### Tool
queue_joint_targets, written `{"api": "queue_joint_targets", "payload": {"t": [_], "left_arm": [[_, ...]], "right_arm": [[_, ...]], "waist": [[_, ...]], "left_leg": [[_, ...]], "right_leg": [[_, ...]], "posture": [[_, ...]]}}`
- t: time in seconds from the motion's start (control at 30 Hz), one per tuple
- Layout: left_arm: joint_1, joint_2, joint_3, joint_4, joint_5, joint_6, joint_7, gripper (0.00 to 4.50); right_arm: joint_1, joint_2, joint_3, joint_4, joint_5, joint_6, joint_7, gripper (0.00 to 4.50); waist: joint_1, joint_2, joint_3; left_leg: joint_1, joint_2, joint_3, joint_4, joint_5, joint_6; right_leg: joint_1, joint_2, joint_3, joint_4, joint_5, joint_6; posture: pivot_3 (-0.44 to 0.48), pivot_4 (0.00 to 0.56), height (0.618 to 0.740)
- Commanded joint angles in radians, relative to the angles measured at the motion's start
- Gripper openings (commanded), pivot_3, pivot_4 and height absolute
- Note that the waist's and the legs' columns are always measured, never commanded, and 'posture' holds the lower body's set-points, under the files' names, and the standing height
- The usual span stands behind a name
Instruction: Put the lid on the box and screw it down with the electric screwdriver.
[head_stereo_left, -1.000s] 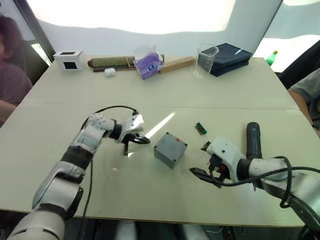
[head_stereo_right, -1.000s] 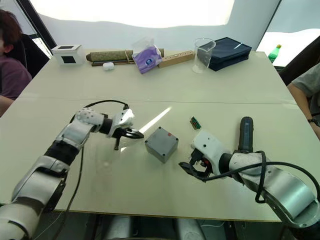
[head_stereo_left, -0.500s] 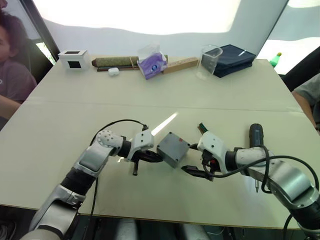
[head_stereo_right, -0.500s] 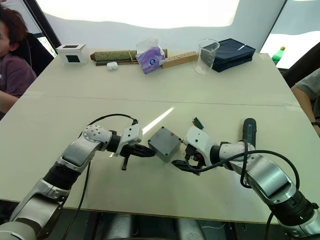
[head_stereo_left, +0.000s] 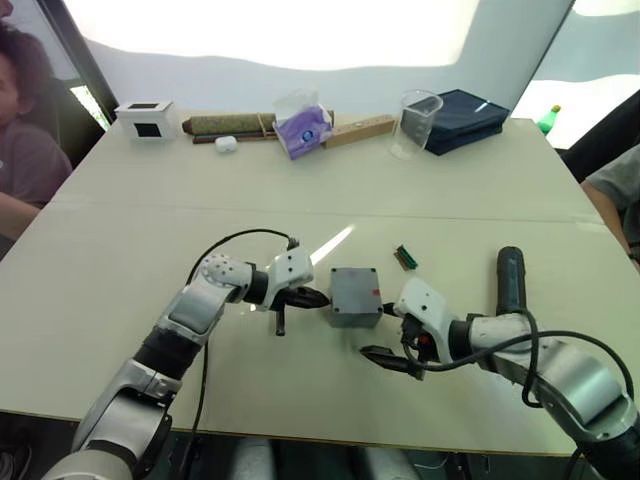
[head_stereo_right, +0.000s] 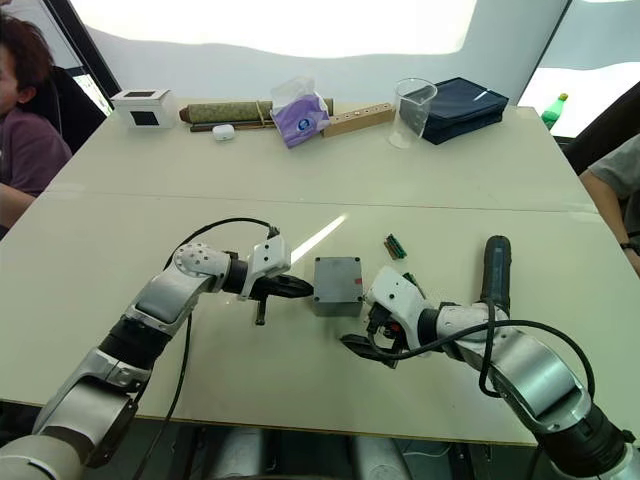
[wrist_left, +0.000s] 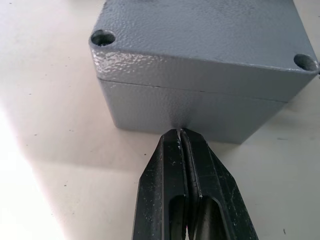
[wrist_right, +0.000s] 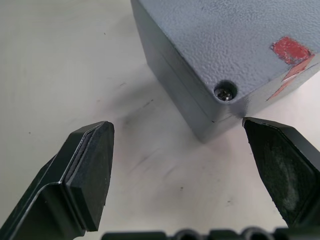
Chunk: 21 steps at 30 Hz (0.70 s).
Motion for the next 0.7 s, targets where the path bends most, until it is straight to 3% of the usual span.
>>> {"api": "queue_joint_targets", "payload": {"t": [0.03,0.13,0.33,0.4,0.47,0.6,0.7], "left_arm": [[-0.029,-0.005,0.016,-0.018,-0.014,-0.013,-0.002,0.0],[-0.025,0.026,0.021,-0.042,-0.032,0.017,-0.037,0.0],[-0.069,0.105,0.074,-0.085,-0.146,0.15,-0.138,0.0],[-0.102,0.107,0.099,-0.046,-0.155,0.148,-0.131,0.0],[-0.119,0.103,0.113,-0.025,-0.163,0.153,-0.123,0.0],[-0.192,0.038,0.176,0.018,-0.227,0.214,-0.08,0.0],[-0.182,0.032,0.158,0.005,-0.214,0.2,-0.08,0.0]], "right_arm": [[0.015,0.003,-0.038,-0.065,0.022,0.0,0.005,4.47],[0.042,-0.019,-0.088,-0.074,0.031,-0.001,0.016,4.47],[0.026,0.05,-0.461,-0.071,0.329,0.041,0.021,4.47],[0.003,0.033,-0.513,-0.027,0.346,0.049,0.021,4.47],[-0.007,0.023,-0.519,-0.004,0.344,0.051,0.011,4.47],[-0.122,0.077,-0.356,0.294,0.063,-0.127,-0.102,4.47],[-0.165,0.119,-0.29,0.421,-0.011,-0.234,-0.073,4.47]], "waist": [[0.0,0.0,0.0],[0.0,0.0,0.0],[-0.002,0.0,0.0],[-0.001,0.0,0.0],[0.0,0.0,0.0],[-0.003,0.0,0.0],[-0.005,0.0,0.0]], "left_leg": [[0.0,0.0,0.0,0.0,0.0,0.0],[0.0,0.0,0.0,0.0,0.0,0.0],[0.001,0.0,-0.001,0.0,0.0,0.0],[0.002,0.0,-0.001,0.0,0.0,0.0],[0.002,0.0,-0.002,0.002,0.0,0.001],[0.002,0.0,-0.002,0.004,-0.001,0.002],[0.002,0.0,-0.001,0.006,-0.003,0.005]], "right_leg": [[0.0,0.0,0.0,0.0,0.0,0.0],[0.0,0.0,0.0,0.0,0.0,0.0],[0.001,0.0,-0.001,0.001,0.0,0.0],[0.003,0.0,-0.001,0.0,0.0,0.0],[0.005,0.0,-0.002,-0.001,0.0,0.0],[0.006,0.0,-0.002,-0.001,0.0,0.0],[0.005,0.0,-0.001,0.0,0.0,0.0]], "posture": [[0.0,0.15,0.739],[0.0,0.15,0.739],[0.0,0.15,0.739],[0.0,0.15,0.739],[0.0,0.15,0.739],[0.0,0.15,0.739],[0.0,0.15,0.739]]}}
